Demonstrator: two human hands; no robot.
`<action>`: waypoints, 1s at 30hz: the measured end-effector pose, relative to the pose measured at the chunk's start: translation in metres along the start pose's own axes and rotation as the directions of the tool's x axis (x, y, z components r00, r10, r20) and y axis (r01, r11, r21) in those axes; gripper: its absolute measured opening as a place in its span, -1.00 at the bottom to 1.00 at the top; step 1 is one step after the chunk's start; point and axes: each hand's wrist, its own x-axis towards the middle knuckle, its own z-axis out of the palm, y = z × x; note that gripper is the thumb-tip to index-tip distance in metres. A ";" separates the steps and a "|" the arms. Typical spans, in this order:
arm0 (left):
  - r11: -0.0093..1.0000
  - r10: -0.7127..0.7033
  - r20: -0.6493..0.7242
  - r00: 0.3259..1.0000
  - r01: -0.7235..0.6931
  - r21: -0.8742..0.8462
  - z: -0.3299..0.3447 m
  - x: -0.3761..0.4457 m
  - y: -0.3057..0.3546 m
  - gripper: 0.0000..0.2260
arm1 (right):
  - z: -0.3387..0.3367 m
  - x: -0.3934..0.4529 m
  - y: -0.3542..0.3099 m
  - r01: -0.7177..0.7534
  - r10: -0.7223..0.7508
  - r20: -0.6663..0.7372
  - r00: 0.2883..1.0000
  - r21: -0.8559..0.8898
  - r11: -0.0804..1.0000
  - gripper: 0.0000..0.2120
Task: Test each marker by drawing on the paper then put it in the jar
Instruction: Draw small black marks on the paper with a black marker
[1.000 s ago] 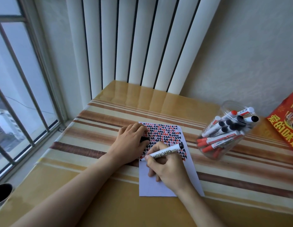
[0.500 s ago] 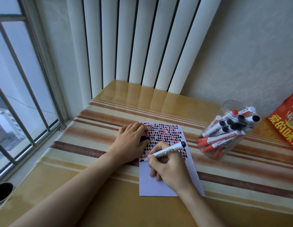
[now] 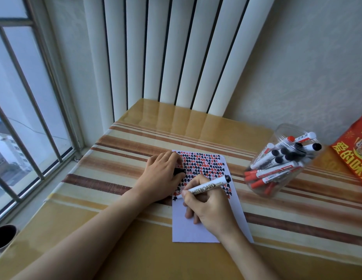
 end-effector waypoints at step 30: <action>0.933 0.210 -0.059 0.976 -0.218 -0.287 -0.021 0.002 0.015 -0.91 | -0.023 0.004 -0.002 0.115 -0.048 -0.272 0.961 0.236 0.965 -0.91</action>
